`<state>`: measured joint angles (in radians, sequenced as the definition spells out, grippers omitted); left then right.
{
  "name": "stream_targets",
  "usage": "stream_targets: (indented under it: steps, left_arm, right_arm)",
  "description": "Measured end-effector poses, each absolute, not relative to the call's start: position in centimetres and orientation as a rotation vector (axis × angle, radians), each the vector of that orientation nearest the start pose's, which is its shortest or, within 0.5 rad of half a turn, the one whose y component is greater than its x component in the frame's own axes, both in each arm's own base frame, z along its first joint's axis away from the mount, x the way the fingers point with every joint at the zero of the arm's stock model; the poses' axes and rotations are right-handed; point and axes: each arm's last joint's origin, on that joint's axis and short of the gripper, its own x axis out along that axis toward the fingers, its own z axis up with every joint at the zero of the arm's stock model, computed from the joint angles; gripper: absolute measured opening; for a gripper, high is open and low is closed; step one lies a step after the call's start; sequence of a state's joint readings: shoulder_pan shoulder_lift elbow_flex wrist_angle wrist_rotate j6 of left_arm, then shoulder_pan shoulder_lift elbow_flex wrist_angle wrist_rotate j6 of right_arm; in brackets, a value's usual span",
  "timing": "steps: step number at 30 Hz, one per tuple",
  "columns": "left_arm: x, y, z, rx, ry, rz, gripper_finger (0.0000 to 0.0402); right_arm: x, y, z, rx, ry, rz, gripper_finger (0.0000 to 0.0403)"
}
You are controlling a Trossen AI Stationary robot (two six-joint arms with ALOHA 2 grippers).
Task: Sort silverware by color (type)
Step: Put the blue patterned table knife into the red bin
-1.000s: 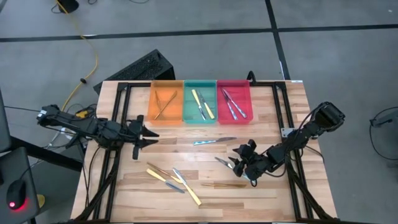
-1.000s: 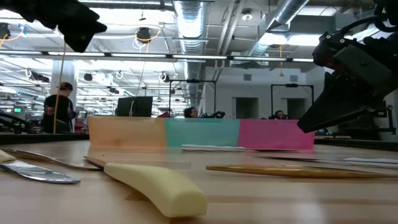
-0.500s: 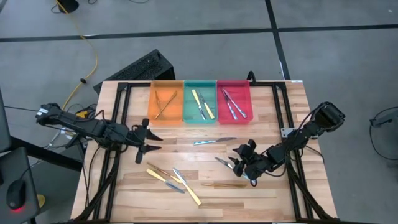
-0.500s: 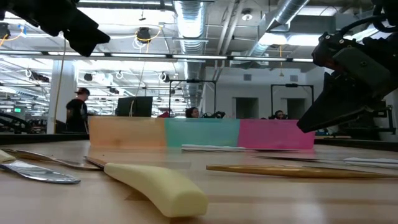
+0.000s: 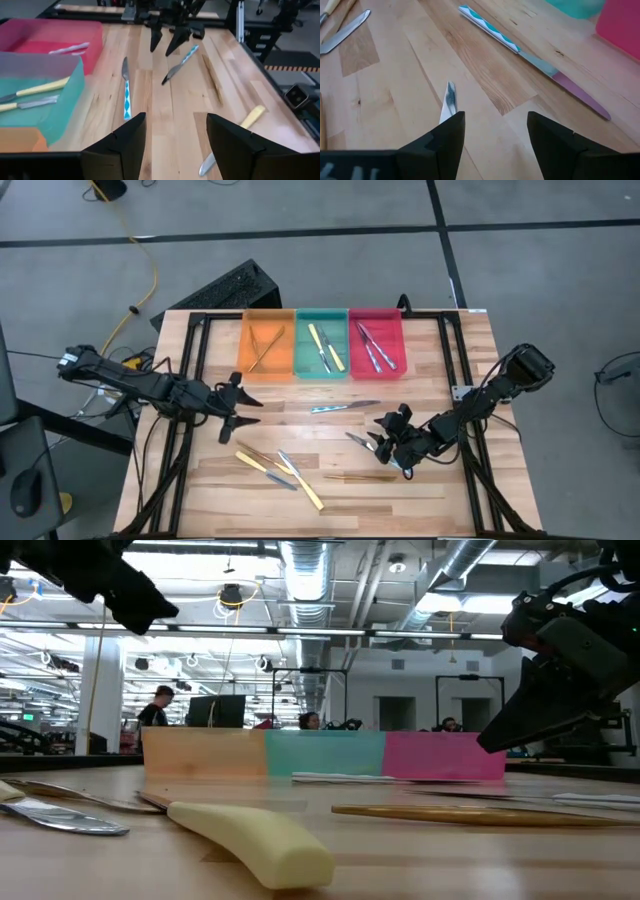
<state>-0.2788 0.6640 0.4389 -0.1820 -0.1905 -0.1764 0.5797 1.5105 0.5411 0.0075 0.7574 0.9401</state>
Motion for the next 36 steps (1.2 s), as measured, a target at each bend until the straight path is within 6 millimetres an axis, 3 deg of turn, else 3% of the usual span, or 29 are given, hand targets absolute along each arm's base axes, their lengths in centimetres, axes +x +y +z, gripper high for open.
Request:
stream_targets:
  steps: [27,36]
  left_arm:
    - [16.7,-5.6,20.1,-0.006,0.613,-0.106,0.019]
    - [16.3,-6.4,20.0,0.117,0.612,-0.167,0.019]
  right_arm:
    - [21.5,11.8,12.5,0.201,0.689,-0.368,0.0239]
    - [21.7,11.3,12.5,0.198,0.689,-0.384,0.0239]
